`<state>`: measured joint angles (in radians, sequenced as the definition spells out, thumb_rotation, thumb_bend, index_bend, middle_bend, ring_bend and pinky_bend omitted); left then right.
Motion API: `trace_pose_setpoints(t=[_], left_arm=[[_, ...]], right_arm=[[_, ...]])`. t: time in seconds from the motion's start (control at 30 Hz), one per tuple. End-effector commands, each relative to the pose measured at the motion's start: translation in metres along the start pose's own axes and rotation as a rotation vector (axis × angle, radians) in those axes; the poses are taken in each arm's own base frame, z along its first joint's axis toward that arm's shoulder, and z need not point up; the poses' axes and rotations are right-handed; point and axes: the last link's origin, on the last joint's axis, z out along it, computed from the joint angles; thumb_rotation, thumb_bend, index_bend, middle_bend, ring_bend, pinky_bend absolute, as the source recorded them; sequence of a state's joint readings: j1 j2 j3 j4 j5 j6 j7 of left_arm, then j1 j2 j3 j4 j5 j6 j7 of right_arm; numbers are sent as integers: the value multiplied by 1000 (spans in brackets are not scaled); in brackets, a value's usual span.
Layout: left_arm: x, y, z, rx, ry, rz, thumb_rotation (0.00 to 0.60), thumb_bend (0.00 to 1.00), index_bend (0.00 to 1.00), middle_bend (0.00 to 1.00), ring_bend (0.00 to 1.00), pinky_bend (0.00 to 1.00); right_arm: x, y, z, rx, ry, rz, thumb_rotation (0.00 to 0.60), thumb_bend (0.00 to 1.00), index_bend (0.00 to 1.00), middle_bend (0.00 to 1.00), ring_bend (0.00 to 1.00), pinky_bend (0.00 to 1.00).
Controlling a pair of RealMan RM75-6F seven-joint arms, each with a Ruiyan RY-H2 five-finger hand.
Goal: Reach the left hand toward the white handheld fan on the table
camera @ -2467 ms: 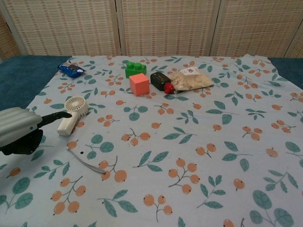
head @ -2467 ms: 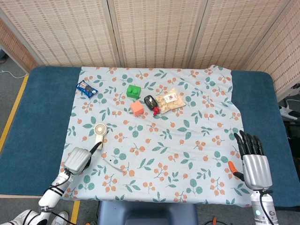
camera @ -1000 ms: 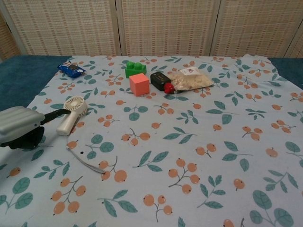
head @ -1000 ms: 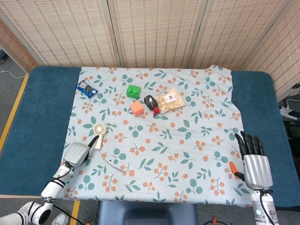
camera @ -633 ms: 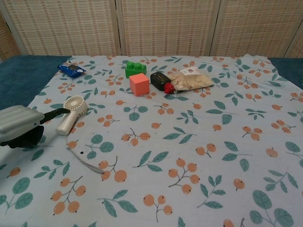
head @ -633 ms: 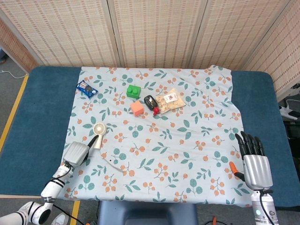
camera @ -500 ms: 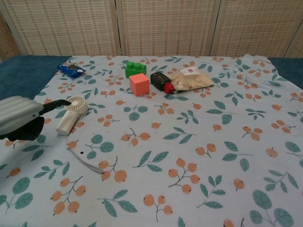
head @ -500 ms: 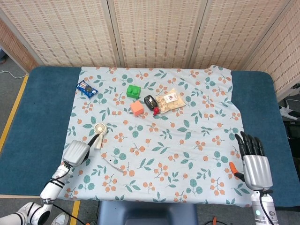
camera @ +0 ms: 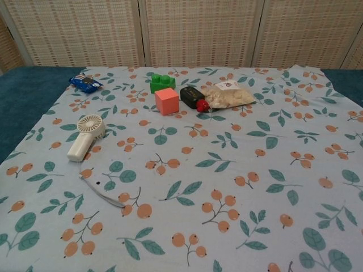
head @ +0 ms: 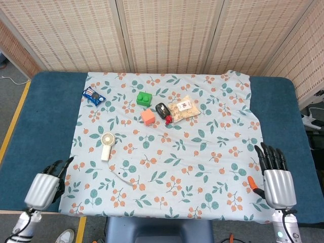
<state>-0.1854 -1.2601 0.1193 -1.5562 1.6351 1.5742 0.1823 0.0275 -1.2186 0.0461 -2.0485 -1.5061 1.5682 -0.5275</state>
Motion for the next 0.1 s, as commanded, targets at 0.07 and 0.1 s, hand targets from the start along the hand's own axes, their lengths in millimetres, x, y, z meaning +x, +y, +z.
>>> trace_pose_setpoints(t=[0.07, 0.1], left_arm=[[17, -10, -23, 26, 16, -7, 600, 390, 0, 0, 0, 90], [17, -10, -24, 26, 6, -7, 600, 390, 0, 0, 0, 90]], right_arm=[[4, -2, -3, 10, 7, 9, 600, 186, 0, 0, 0, 0], [5, -3, -4, 16, 10, 12, 600, 186, 0, 0, 0, 0]])
